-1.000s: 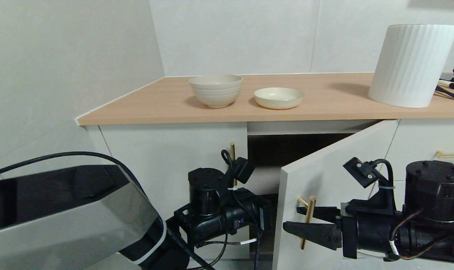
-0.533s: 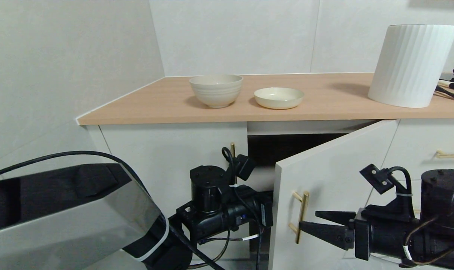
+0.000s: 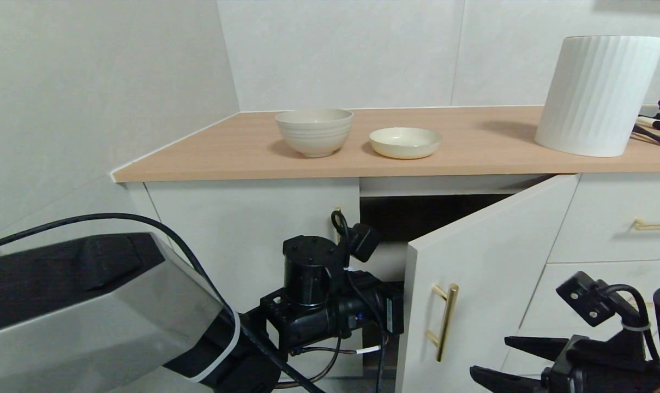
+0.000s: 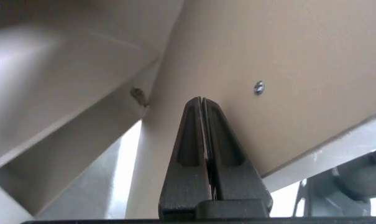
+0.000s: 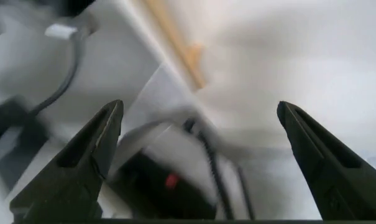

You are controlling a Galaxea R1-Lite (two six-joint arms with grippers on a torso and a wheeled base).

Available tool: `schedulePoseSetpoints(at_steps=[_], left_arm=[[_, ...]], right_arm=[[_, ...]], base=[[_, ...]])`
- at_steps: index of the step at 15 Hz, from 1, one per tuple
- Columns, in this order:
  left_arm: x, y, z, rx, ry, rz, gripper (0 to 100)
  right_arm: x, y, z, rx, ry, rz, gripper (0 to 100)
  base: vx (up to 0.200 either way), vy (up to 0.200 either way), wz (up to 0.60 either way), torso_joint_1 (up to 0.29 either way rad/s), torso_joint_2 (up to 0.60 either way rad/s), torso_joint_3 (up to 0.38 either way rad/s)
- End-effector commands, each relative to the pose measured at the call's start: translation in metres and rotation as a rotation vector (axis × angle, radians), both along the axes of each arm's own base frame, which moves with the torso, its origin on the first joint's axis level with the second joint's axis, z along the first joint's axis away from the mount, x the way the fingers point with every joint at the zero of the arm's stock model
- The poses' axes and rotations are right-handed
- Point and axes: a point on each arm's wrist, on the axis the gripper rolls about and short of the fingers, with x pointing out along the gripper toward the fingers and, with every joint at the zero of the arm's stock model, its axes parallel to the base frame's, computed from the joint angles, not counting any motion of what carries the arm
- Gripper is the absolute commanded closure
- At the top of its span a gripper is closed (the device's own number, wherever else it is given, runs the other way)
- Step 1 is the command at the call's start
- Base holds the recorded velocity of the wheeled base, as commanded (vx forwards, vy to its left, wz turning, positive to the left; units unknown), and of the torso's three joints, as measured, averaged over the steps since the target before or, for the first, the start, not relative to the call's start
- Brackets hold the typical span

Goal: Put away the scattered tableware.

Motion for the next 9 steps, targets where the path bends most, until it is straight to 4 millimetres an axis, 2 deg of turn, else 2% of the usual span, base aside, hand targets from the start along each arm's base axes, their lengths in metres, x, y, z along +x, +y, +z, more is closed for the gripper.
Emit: schedulePoseSetpoints(at_steps=[1, 2, 7, 9], left_arm=[[-0.0042, -0.0031, 0.0049, -0.006, -0.005, -0.013, 100], [-0.0045, -0.0037, 0.0061, -0.001, 0.0, -0.015, 100], [-0.0044, -0.0047, 0.009, -0.009, 0.022, -0.014, 100], [-0.0014, -0.0078, 0.0078, -0.012, 0.021, -0.015, 100]], right_arm=[[-0.0156, -0.0079, 0.0281, 0.068, -0.069, 0.047, 0], [-0.0179, -0.009, 0.0308, 0.073, -0.068, 0.058, 0], [-0.0195, -0.0094, 0.0297, 0.072, -0.058, 0.074, 0], [-0.0189, -0.009, 0.029, 0.069, -0.054, 0.074, 0]], base=[[0.0, 0.0, 0.0, 0.0, 0.0, 0.0], [0.0, 0.0, 0.0, 0.0, 0.0, 0.0], [-0.2, 0.0, 0.0, 0.005, 0.0, 0.002], [0.0, 0.0, 0.0, 0.0, 0.0, 0.0]])
